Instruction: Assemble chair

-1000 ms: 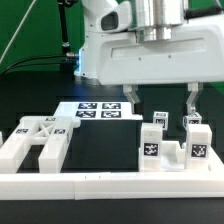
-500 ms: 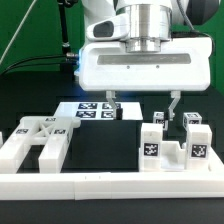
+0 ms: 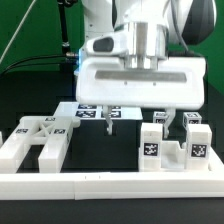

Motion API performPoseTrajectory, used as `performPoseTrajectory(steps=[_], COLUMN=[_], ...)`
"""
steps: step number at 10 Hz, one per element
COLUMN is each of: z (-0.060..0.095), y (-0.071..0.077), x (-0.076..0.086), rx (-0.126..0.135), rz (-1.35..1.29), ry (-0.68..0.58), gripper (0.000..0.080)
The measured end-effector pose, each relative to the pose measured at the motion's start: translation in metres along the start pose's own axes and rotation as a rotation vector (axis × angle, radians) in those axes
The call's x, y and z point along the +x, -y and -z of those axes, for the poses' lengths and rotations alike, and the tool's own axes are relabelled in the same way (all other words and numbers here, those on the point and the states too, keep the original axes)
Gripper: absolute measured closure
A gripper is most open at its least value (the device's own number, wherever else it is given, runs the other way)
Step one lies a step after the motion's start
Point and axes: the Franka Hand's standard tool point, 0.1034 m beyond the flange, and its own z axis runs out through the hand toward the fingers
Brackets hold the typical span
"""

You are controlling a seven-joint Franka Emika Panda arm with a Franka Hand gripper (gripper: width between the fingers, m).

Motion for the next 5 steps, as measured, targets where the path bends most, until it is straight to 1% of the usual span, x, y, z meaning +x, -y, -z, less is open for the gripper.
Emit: performPoseTrajectory(steps=[1, 2, 3, 5], z=[-0.013, -0.022, -0.023, -0.023], y=[0.007, 0.009, 0.008, 0.01], x=[-0.004, -0.004, -0.002, 0.004], rx=[-0.006, -0.009, -0.012, -0.01], rz=[0.0, 0.0, -0.006, -0.006], ry=[-0.012, -0.013, -0.017, -0.027], gripper=[0.015, 0.0151, 0.0151, 0.0151])
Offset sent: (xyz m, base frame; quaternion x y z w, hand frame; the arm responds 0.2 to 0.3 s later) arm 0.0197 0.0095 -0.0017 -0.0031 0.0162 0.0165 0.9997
